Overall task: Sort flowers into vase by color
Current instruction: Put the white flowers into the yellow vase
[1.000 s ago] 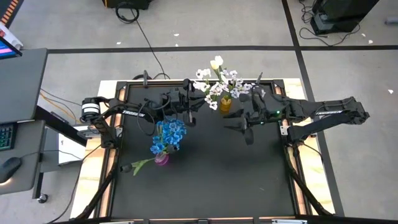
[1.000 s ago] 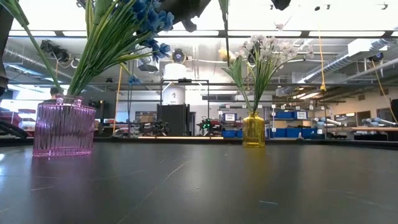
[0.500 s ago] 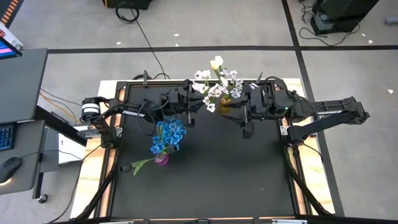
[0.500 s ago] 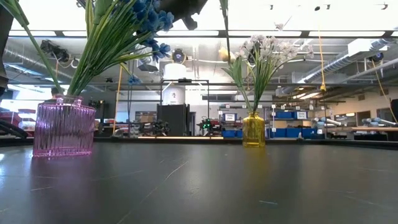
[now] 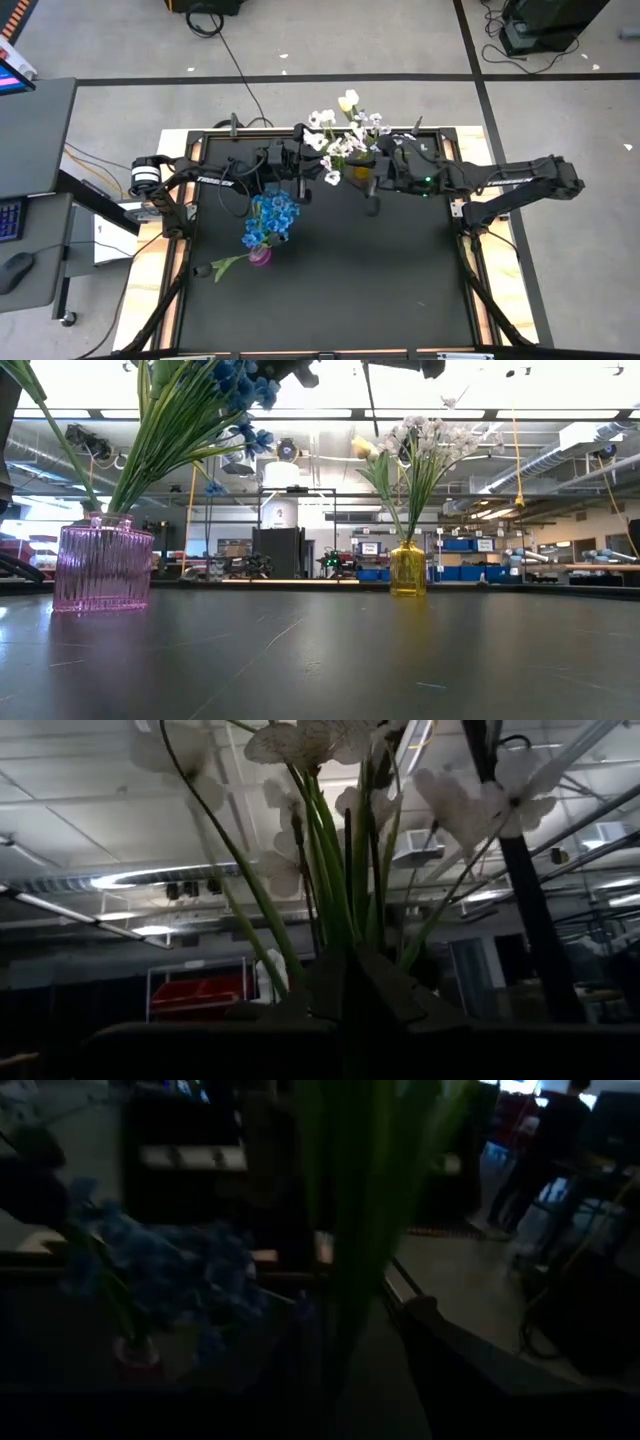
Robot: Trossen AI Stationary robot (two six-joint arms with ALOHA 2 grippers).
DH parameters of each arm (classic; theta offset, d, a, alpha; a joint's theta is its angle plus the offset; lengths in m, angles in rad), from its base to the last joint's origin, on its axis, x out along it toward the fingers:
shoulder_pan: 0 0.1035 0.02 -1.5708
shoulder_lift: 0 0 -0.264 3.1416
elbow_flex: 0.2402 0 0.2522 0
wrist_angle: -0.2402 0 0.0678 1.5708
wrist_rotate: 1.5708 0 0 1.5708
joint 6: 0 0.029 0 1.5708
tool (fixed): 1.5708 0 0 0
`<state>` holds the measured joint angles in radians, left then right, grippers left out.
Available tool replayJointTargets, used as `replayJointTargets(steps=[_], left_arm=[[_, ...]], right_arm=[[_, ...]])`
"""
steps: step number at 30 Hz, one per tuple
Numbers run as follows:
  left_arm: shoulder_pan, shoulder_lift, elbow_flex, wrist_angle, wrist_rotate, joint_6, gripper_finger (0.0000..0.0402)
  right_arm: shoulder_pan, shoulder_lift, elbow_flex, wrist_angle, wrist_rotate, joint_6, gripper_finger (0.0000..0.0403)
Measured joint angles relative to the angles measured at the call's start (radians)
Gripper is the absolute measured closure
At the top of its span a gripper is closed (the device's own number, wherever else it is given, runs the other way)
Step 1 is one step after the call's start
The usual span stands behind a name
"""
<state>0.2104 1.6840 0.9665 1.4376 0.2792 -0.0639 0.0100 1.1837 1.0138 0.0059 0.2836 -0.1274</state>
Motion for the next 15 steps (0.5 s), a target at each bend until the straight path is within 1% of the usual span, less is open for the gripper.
replayJointTargets(steps=[4,11,15], left_arm=[[0.0,0.0,0.008,-0.009,0.006,0.004,0.0381],[0.006,0.0,0.009,-0.01,0.006,0.03,0.0381],[0.006,0.0,0.009,-0.001,0.006,0.032,0.0381]], right_arm=[[-0.014,0.008,0.0,-0.022,0.034,0.004,0.0213],[-0.014,0.008,0.0,-0.044,0.029,0.023,0.0213],[-0.014,0.008,0.0,-0.066,0.02,0.055,0.0224]])
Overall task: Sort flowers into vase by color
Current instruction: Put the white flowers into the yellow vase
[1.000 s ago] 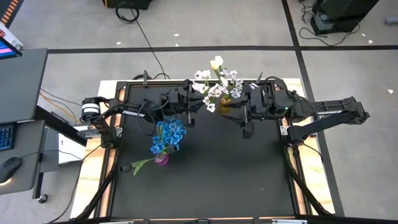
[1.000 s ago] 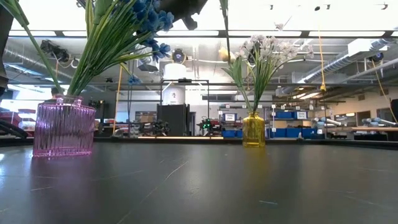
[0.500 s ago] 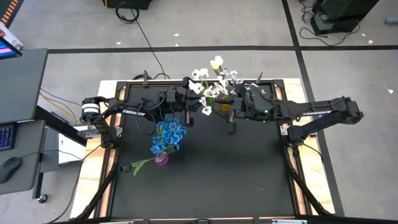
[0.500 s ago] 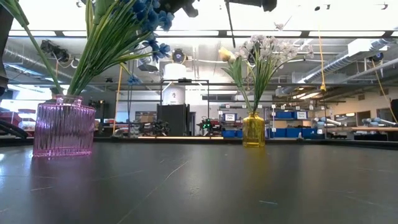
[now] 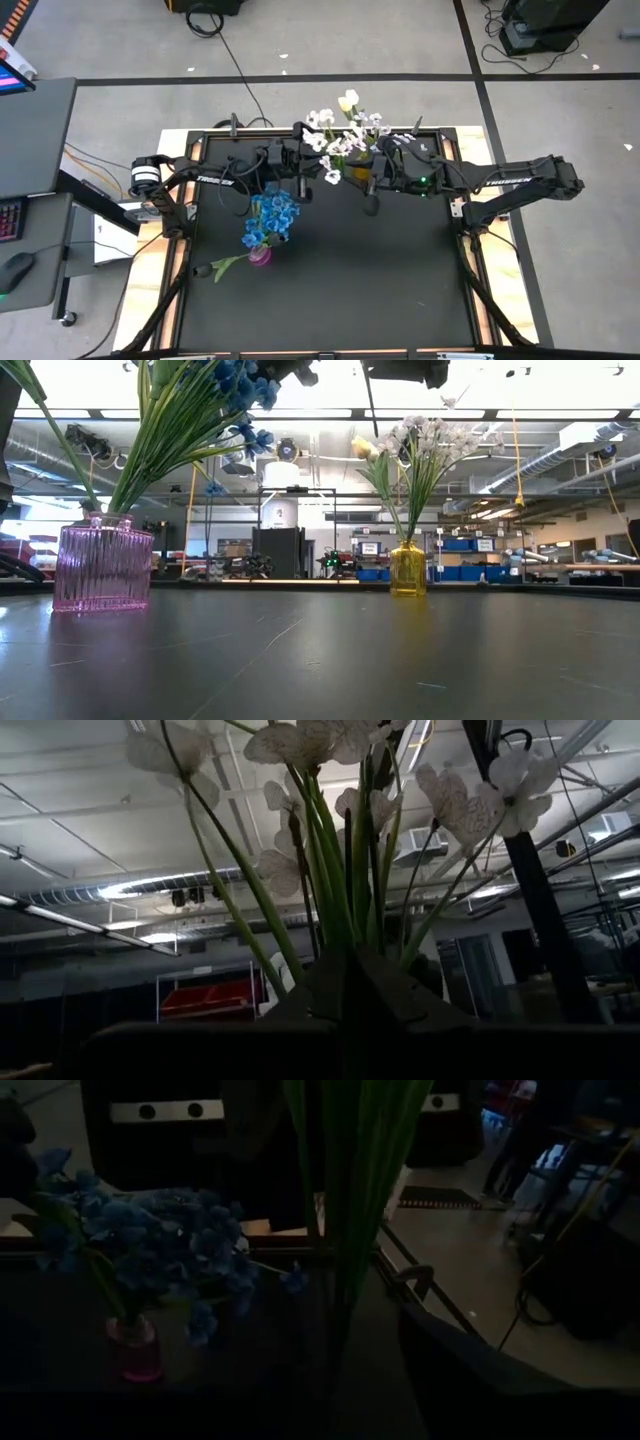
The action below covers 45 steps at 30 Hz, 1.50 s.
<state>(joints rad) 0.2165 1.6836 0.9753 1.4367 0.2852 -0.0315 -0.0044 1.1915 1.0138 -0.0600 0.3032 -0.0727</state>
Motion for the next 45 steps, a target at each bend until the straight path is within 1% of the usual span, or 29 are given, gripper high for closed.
replayJointTargets(steps=[8,20,25,29,35,38,42,45], left_arm=[[0.0,0.0,0.0,0.012,0.0,0.0,0.0381],[0.0,0.0,0.0,0.012,0.0,0.0,0.0381],[-0.001,0.0,0.0,0.011,0.001,-0.003,0.0381],[-0.002,0.0,0.0,0.011,0.001,-0.006,0.0381],[-0.002,0.0,0.0,0.011,0.001,-0.011,0.0381],[-0.002,0.0,0.0,0.011,0.001,-0.011,0.0381],[-0.002,0.0,0.0,0.011,0.001,-0.011,0.0381],[-0.003,0.0,0.0,0.01,0.001,-0.011,0.0381]], right_arm=[[0.0,0.0,0.0,0.007,-0.048,0.028,0.0271],[0.0,0.001,0.0,0.03,-0.058,0.028,0.0339],[0.0,0.001,0.0,0.044,-0.083,0.033,0.0358],[-0.004,0.002,0.0,0.044,-0.118,0.057,0.035],[-0.012,0.002,0.0,0.044,-0.123,0.07,0.03],[-0.012,0.002,0.0,0.044,-0.121,0.071,0.0281],[-0.012,0.017,0.0,0.065,-0.117,0.073,0.0276],[-0.012,0.056,0.0,0.105,-0.117,0.066,0.0278]])
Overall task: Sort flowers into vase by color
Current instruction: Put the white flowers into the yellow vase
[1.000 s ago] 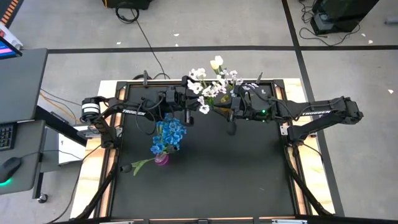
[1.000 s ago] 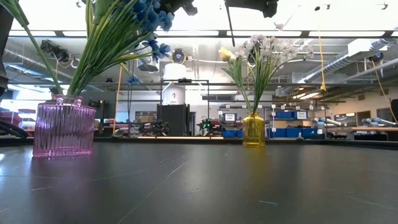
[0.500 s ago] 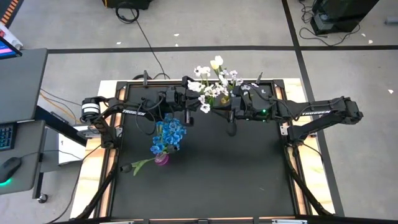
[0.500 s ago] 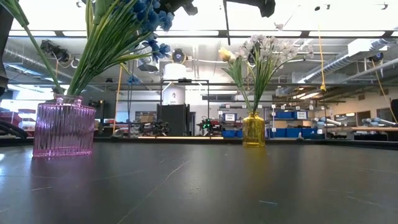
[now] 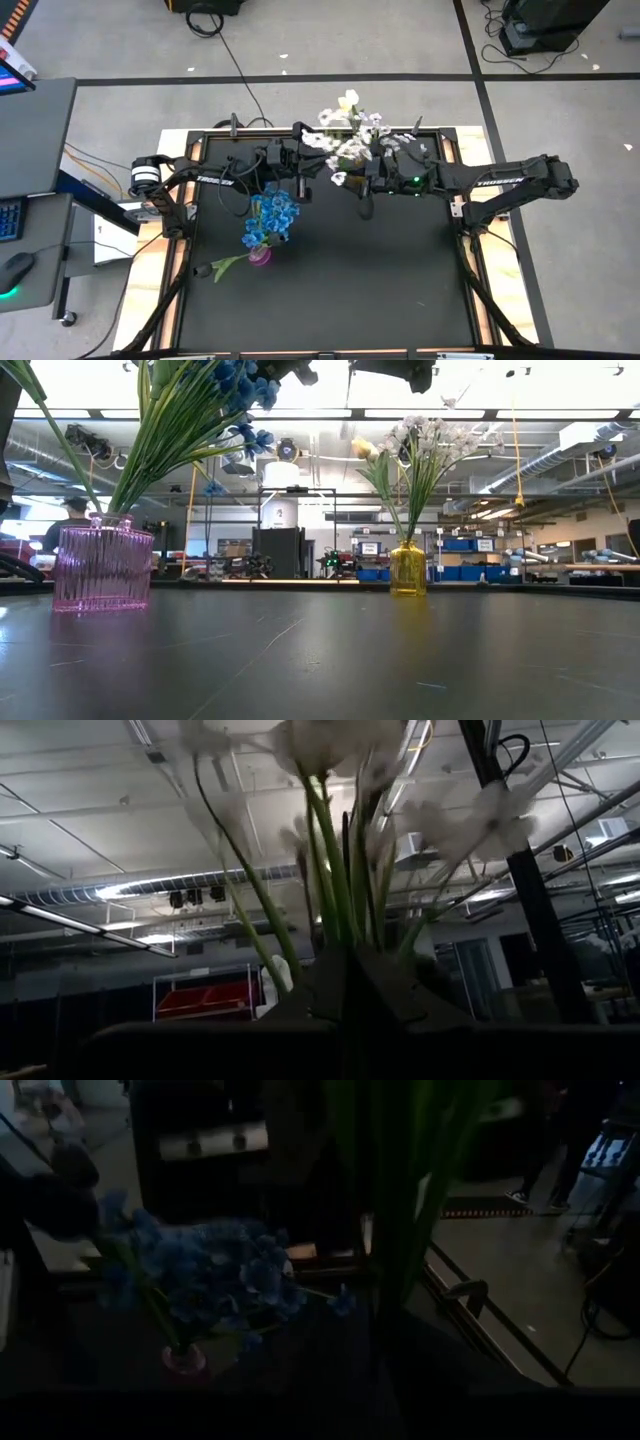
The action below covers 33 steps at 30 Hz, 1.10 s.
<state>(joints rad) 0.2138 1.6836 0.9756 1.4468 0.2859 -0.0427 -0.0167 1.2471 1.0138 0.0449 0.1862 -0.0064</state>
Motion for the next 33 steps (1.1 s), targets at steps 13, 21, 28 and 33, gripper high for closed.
replayJointTargets(steps=[13,21,28,33], left_arm=[[0.0,0.0,0.0,-0.005,0.0,-0.022,0.0381],[0.0,0.0,0.0,-0.002,0.0,-0.035,0.0381],[0.0,0.0,0.0,0.001,0.0,-0.035,0.0381],[0.001,0.0,0.0,0.0,0.0,-0.03,0.0381]], right_arm=[[-0.003,0.017,0.0,0.004,0.019,-0.022,0.0279],[-0.03,0.017,0.0,0.005,0.029,-0.025,0.0275],[-0.037,0.017,0.0,0.0,0.021,-0.029,0.0276],[-0.036,0.016,0.0,-0.027,0.021,-0.03,0.0283]])
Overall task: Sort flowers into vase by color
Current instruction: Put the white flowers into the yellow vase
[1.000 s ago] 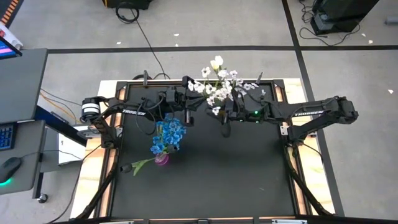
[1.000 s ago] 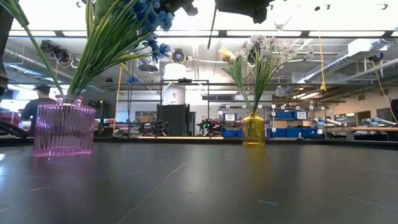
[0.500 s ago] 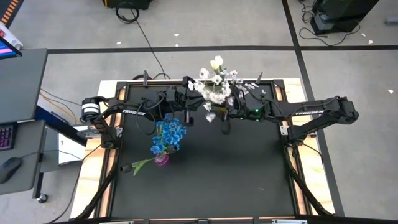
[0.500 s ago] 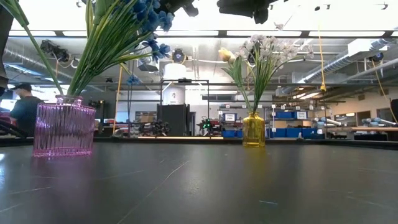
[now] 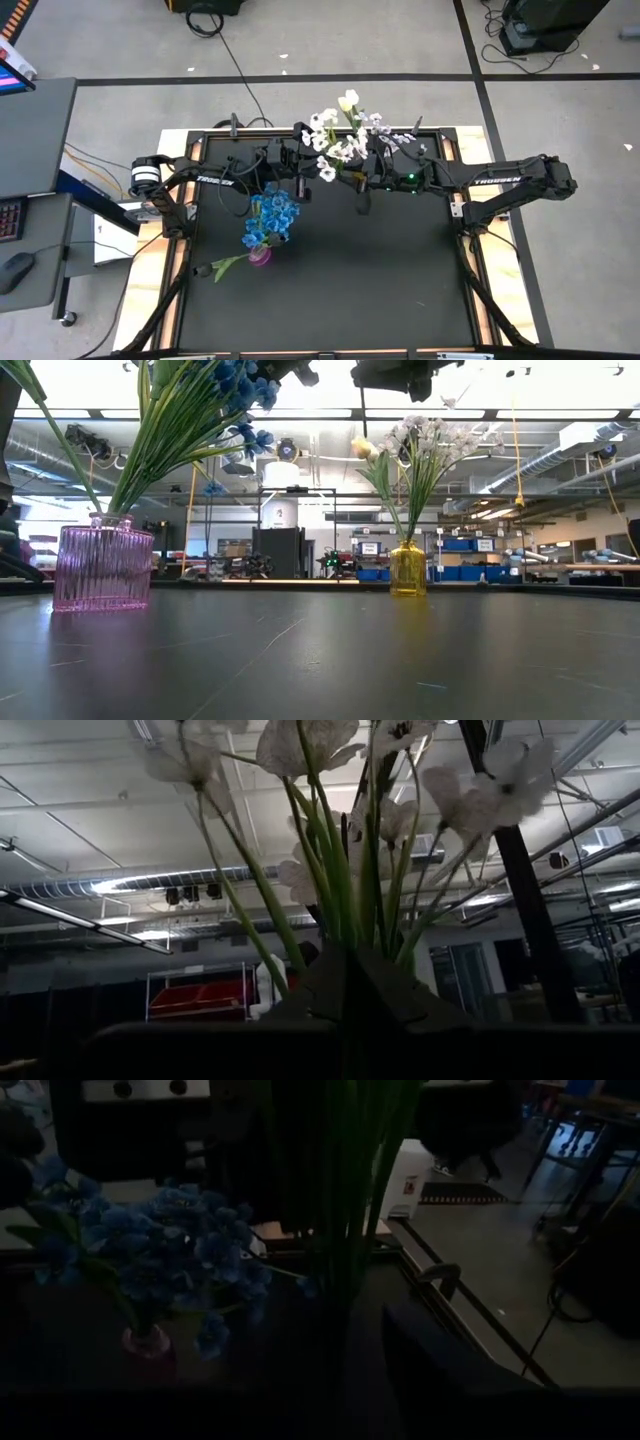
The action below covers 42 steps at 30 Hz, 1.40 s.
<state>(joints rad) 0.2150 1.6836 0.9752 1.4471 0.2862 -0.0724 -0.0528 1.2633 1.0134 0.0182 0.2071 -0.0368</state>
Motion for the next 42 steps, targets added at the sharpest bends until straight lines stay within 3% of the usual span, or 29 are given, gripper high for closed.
replayJointTargets(steps=[6,14,23,28,32,35,39,42], left_arm=[[0.001,0.0,0.0,-0.001,0.0,0.009,0.0381],[0.001,0.0,0.0,-0.01,0.0,0.008,0.0381],[0.015,-0.001,0.0,-0.039,0.004,-0.027,0.0381],[0.041,-0.002,0.027,-0.065,0.057,-0.083,0.0381],[0.047,-0.003,0.124,-0.234,0.173,-0.086,0.0371],[0.045,0.0,0.243,-0.514,0.244,-0.053,0.034],[0.037,0.001,0.412,-0.906,0.26,0.076,0.0292],[0.028,0.001,0.485,-1.04,0.255,0.144,0.0265]], right_arm=[[0.0,0.0,0.0,-0.033,-0.003,0.009,0.0309],[0.0,0.0,0.0,-0.037,-0.049,0.007,0.0387],[-0.002,-0.015,0.0,-0.058,-0.047,0.0,0.0384],[-0.004,-0.066,-0.002,-0.098,-0.044,-0.002,0.0388],[-0.004,-0.093,-0.002,-0.11,-0.044,-0.01,0.0389],[-0.009,-0.113,-0.001,-0.103,-0.047,-0.019,0.0389],[-0.026,-0.14,0.0,-0.134,-0.047,-0.019,0.039],[-0.04,-0.168,0.0,-0.159,-0.049,-0.02,0.039]])
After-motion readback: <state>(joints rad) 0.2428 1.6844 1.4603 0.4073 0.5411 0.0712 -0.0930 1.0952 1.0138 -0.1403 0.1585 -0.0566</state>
